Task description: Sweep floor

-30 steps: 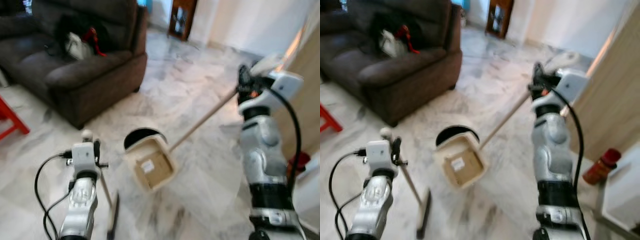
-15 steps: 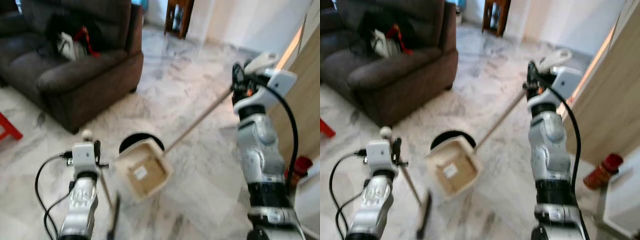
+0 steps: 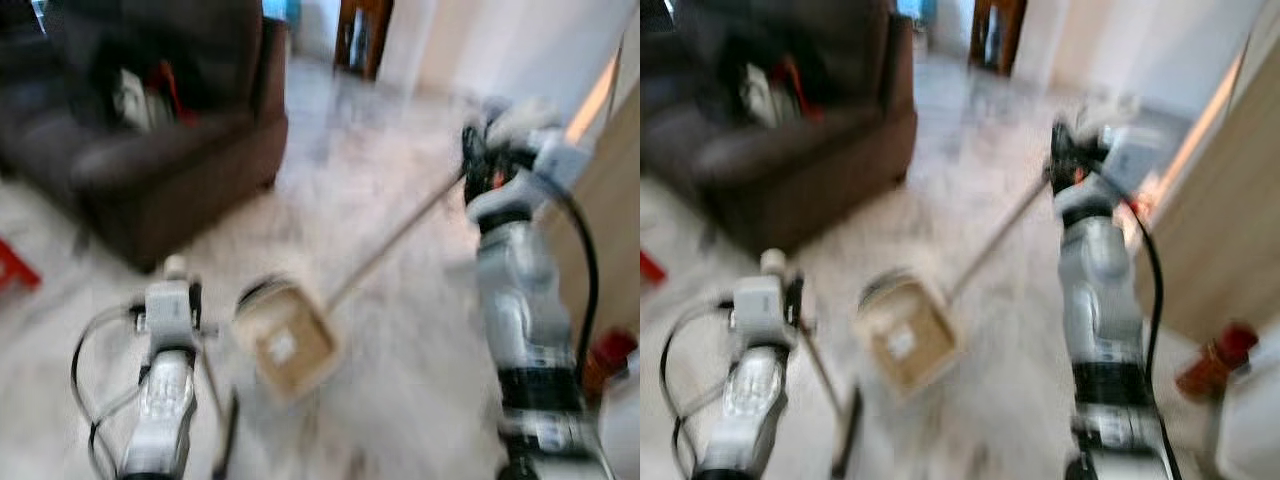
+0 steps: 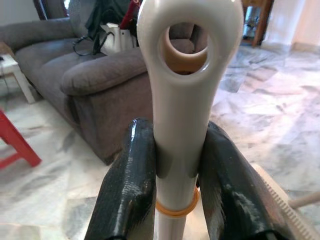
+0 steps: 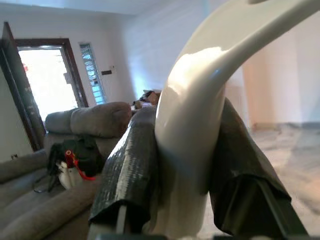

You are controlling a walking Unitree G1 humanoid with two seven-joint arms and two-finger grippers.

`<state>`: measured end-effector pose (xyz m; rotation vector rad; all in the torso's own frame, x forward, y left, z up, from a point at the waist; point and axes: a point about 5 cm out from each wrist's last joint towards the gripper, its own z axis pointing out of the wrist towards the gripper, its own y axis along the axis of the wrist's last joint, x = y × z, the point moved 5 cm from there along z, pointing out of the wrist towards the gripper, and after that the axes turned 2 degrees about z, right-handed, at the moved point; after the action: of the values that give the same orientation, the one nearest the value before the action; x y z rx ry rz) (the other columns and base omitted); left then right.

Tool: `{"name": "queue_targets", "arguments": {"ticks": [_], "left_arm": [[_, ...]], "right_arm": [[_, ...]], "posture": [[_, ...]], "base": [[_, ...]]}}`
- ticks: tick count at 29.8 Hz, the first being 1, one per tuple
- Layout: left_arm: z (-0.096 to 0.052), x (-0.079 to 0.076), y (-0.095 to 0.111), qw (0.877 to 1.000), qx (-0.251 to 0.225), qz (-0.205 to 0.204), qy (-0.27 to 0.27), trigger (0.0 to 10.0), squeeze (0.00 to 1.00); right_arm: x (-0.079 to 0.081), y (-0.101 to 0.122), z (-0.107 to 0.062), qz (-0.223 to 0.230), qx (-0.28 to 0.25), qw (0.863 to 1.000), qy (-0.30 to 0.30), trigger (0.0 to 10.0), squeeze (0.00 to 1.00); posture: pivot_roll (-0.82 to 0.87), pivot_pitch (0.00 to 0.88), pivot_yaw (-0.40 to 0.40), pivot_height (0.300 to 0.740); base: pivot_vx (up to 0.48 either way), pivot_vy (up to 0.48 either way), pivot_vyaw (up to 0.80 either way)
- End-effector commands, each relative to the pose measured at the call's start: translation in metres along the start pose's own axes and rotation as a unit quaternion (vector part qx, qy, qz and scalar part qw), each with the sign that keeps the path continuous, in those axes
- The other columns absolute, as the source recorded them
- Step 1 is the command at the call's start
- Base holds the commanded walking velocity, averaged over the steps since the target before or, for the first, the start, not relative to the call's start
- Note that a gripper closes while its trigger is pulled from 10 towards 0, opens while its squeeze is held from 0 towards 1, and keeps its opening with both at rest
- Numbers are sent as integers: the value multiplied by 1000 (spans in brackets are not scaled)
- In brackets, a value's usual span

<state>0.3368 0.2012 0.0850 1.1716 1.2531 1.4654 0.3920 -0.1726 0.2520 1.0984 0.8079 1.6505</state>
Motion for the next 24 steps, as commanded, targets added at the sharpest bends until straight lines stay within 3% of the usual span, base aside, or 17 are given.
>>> {"name": "queue_targets", "arguments": {"ticks": [1,24], "left_arm": [[2,-3,10,1000,-23,-1,-2,10000,0],[3,-2,11,1000,-25,-3,1,10000,0]], "right_arm": [[0,22,3,5,-40,999,2,10000,0],[3,24,4,16,-40,999,10,10000,0]], "posture": [[-7,0,-57,740],[-5,0,-60,740]], "base": [[307,0,0],[307,0,0]]}}
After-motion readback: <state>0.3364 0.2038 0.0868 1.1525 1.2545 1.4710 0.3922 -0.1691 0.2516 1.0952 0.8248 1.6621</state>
